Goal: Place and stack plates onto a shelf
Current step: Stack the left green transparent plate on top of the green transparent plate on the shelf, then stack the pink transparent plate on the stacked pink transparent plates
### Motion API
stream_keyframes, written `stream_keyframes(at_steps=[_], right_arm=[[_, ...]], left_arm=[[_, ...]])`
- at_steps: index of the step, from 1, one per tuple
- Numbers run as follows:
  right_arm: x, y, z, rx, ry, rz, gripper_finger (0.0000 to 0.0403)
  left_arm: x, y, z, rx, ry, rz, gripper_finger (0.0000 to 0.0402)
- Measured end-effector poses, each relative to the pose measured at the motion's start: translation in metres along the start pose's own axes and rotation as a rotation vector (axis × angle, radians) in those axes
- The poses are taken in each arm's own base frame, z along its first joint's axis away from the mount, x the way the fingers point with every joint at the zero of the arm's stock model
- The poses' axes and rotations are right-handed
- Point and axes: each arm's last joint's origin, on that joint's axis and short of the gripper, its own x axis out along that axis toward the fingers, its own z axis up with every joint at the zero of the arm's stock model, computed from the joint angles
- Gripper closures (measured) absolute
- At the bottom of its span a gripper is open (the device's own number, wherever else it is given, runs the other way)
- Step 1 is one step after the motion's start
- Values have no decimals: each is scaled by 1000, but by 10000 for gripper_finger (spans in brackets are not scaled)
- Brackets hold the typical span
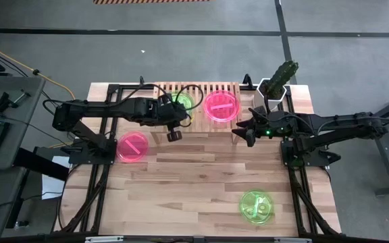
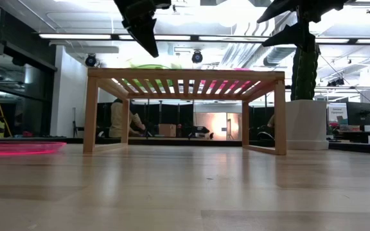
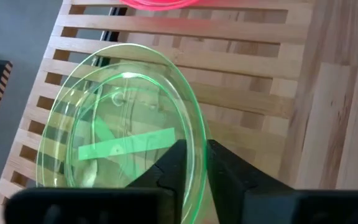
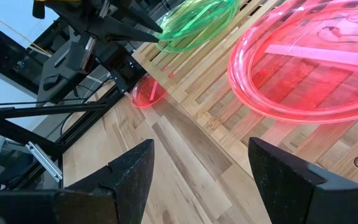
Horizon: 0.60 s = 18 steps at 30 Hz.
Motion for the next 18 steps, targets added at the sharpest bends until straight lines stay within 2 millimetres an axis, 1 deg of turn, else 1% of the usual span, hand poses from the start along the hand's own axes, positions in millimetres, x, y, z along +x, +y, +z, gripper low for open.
stream_keyframes(at_steps=[5, 9, 14, 18], right_arm=[[0, 0, 0, 0, 0, 0, 160], [0, 0, 0, -1, 0, 0, 160], [0, 0, 0, -8, -3, -3, 160], [0, -1, 1, -8, -19, -22, 160]], left_arm=[[1, 3, 0, -7, 2, 4, 308], [-7, 6, -1, -20, -18, 6, 282], [-19, 14, -3, -58, -54, 17, 263], [-31, 21, -5, -106, -88, 19, 256]])
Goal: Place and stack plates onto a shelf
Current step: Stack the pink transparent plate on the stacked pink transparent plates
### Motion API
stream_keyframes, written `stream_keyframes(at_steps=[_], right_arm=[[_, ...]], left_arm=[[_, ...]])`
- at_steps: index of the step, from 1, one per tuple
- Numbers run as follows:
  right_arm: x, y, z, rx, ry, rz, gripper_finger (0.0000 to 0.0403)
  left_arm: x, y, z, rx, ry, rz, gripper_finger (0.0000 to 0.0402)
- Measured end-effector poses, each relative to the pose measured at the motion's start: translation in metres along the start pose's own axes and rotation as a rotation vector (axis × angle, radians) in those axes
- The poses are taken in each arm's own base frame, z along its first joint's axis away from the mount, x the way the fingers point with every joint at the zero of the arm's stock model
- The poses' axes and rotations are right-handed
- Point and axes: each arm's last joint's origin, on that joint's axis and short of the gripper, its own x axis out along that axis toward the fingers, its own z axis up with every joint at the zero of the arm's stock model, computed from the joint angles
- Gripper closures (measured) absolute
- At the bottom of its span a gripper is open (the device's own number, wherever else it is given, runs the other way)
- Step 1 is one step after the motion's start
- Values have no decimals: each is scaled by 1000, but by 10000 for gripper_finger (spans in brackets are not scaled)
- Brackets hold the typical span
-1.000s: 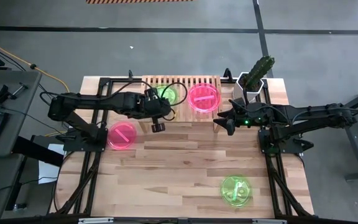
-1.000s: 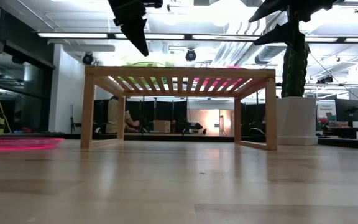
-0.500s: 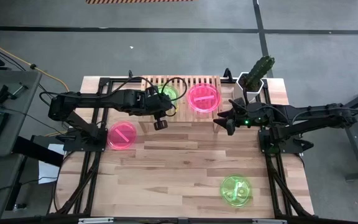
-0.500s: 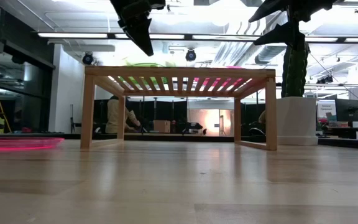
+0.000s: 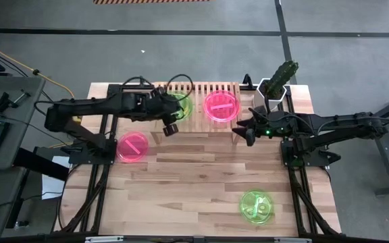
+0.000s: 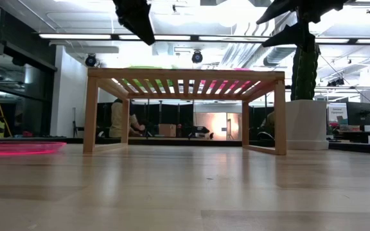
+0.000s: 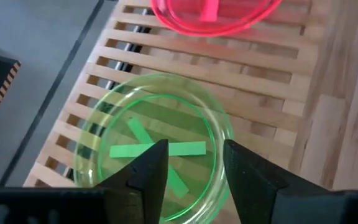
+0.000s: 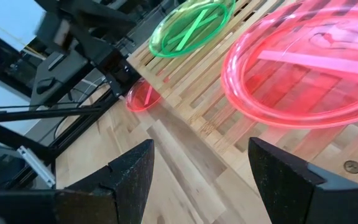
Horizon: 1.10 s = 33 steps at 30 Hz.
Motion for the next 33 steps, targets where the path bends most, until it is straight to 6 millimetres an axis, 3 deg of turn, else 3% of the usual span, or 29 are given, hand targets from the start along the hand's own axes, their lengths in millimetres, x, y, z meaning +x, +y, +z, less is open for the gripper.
stream_keyframes(at_steps=[7, 10, 13, 18, 24, 27, 33], right_arm=[[0, 0, 0, 1, -9, -10, 160], [0, 0, 0, 9, -9, -10, 160], [0, 0, 0, 12, -9, -10, 160], [0, 0, 0, 19, -10, -9, 160], [0, 0, 0, 20, -11, -8, 160], [0, 0, 0, 20, -11, -7, 160], [0, 0, 0, 20, -11, -7, 160]], left_arm=[[-39, 7, 2, -166, -156, -184, 255], [-57, 2, 2, -199, -331, -285, 255], [-68, -5, -10, -242, -519, -379, 255], [-65, -16, -51, -391, -731, -525, 255], [-54, -22, -97, -563, -870, -634, 255], [-52, -20, -108, -611, -887, -625, 255], [-56, -17, -110, -595, -915, -610, 255]])
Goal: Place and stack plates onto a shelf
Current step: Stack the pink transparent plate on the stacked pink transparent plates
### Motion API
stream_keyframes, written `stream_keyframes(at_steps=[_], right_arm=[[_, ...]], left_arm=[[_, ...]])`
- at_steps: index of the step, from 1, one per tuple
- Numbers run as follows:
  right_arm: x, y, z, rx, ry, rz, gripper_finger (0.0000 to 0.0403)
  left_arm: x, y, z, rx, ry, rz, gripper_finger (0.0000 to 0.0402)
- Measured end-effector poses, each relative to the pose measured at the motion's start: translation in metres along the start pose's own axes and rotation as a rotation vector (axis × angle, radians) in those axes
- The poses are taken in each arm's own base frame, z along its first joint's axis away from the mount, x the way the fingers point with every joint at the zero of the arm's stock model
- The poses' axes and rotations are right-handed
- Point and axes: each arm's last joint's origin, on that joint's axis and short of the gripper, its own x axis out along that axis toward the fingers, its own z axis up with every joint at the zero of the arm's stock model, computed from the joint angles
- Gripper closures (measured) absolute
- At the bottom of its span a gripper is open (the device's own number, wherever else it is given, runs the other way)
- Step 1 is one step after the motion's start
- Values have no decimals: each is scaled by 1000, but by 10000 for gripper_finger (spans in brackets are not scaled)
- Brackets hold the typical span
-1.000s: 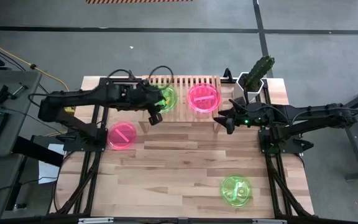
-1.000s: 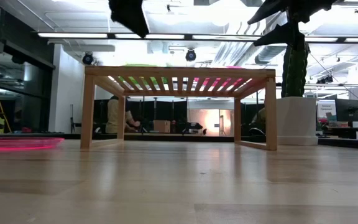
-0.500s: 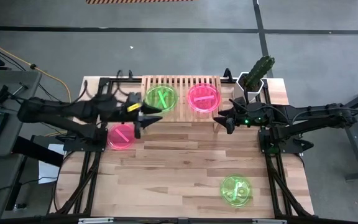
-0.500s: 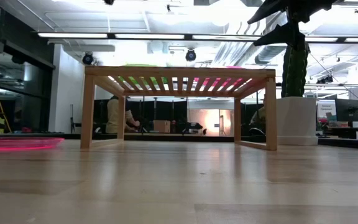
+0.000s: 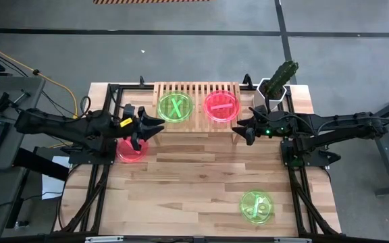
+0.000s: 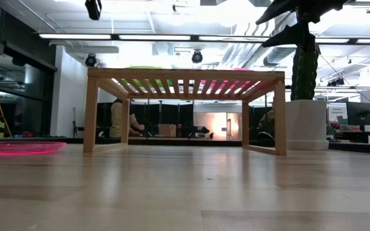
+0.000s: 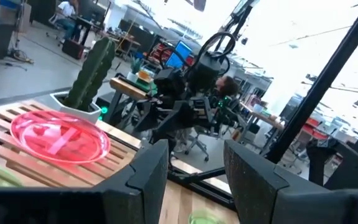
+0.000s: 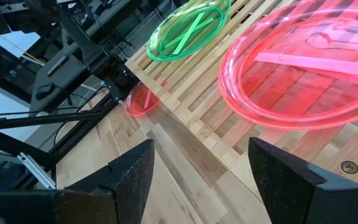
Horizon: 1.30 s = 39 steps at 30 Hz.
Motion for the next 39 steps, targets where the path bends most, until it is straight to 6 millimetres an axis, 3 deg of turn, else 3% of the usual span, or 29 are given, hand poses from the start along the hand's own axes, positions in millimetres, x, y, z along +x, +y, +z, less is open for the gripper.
stream_keyframes(at_steps=[7, 13, 18, 22, 27, 39], right_arm=[[0, 0, 0, 19, 0, 1, 160], [0, 0, 0, 42, 0, 1, 160], [0, 0, 0, 43, -1, -1, 160], [0, 0, 0, 43, -2, -1, 160], [0, 0, 0, 42, -2, -1, 160], [0, 0, 0, 41, 0, -4, 160]], left_arm=[[-1, -1, -6, 46, 87, -72, 255], [-12, -3, -42, 88, 448, -55, 255], [-33, 2, -83, 126, 838, 136, 255], [-49, 14, -107, 182, 1046, 419, 255], [-55, 25, -125, 192, 1148, 699, 255], [-34, 32, -168, 197, 1281, 789, 255]])
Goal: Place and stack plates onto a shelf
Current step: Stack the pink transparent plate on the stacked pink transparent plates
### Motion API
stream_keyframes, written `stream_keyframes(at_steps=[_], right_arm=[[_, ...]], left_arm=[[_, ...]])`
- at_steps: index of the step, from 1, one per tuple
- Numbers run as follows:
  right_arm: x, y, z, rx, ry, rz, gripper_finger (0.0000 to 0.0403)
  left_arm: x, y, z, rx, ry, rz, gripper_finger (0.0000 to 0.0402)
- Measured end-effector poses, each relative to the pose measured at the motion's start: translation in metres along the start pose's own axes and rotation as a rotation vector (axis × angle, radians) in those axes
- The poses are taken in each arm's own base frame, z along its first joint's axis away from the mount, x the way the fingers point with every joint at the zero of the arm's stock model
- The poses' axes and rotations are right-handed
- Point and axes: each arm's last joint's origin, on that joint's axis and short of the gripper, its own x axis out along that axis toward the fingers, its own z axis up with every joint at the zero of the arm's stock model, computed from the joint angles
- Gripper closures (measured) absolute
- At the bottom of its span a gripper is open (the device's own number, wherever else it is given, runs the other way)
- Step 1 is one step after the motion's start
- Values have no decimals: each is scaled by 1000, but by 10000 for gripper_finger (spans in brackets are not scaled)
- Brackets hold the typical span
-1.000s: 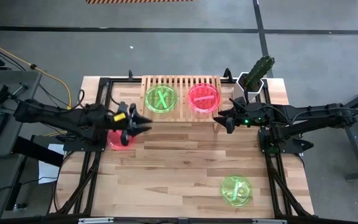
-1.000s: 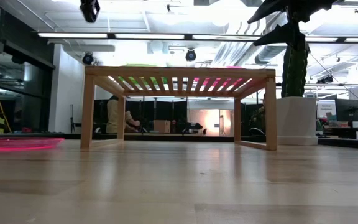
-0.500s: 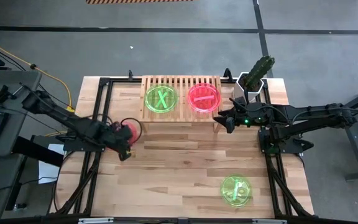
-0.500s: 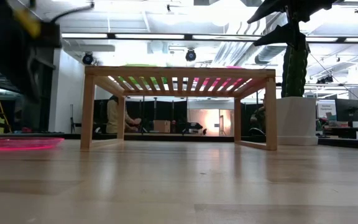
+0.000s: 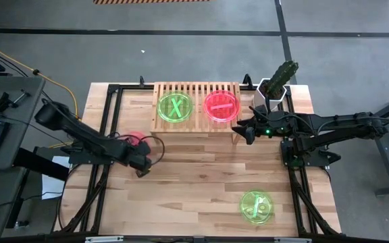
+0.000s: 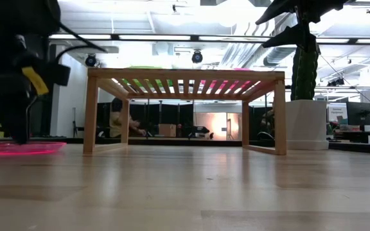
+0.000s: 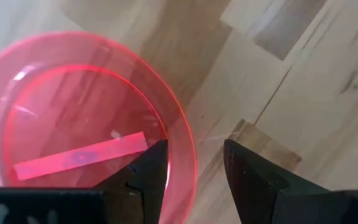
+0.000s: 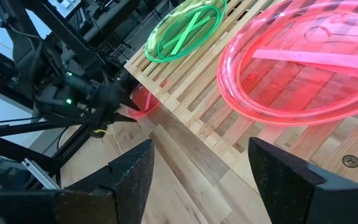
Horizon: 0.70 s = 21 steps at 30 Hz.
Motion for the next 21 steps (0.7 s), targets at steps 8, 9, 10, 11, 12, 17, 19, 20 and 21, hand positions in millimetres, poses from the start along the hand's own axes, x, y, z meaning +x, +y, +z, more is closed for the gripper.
stream_keyframes(at_steps=[8, 9, 10, 11, 12, 17, 19, 20, 21], right_arm=[[0, 0, 0, -8, 0, 0, 160], [0, 0, 0, -8, 0, 0, 160], [0, 0, 0, -8, 0, 0, 160], [0, 0, 0, -8, 0, -1, 160], [0, 0, 0, -8, 0, -1, 160], [0, 0, 0, -6, 0, -1, 160], [0, 0, 0, -5, 0, -1, 160], [0, 0, 0, -5, 0, -1, 160], [0, 0, 0, -5, 0, -1, 160]], left_arm=[[17, 1, 6, -12, 63, 73, 255], [18, 1, 7, -16, 67, 78, 255], [19, 1, 7, -18, 69, 81, 255], [19, 2, 8, -24, 74, 80, 255], [19, 3, 9, -22, 77, 78, 256], [20, 4, 10, -16, 87, 71, 293], [20, 3, 10, -9, 90, 64, 324], [20, 3, 10, -9, 93, 60, 343], [20, 3, 10, -10, 96, 57, 362]])
